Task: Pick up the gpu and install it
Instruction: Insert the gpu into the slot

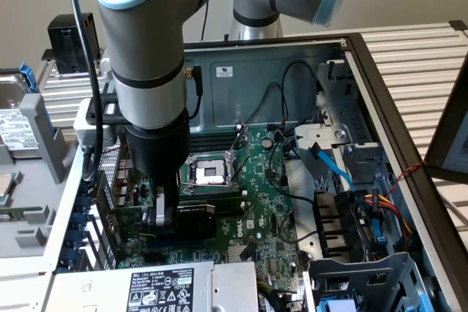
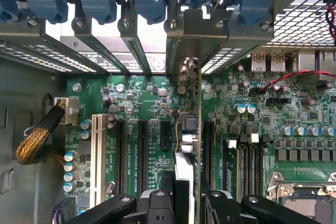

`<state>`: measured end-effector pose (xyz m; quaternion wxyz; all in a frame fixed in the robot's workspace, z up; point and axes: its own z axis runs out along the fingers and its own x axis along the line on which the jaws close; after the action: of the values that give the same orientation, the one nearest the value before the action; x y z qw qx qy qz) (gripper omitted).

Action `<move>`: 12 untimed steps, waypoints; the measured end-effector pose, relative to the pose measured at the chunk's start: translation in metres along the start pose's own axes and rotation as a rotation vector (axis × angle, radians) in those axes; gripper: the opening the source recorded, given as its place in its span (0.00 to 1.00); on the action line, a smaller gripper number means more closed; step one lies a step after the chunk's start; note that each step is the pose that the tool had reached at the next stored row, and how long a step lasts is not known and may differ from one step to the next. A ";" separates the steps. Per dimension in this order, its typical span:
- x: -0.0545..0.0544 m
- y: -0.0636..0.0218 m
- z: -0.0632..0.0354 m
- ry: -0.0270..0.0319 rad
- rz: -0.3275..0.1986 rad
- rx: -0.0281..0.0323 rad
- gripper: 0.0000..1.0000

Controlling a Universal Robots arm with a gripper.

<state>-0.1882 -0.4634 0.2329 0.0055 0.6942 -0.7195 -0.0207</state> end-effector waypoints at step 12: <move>0.000 0.0006 0.0006 -0.0013 0.001 -0.0007 0.29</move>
<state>-0.1888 -0.4632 0.2324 0.0053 0.6938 -0.7198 -0.0215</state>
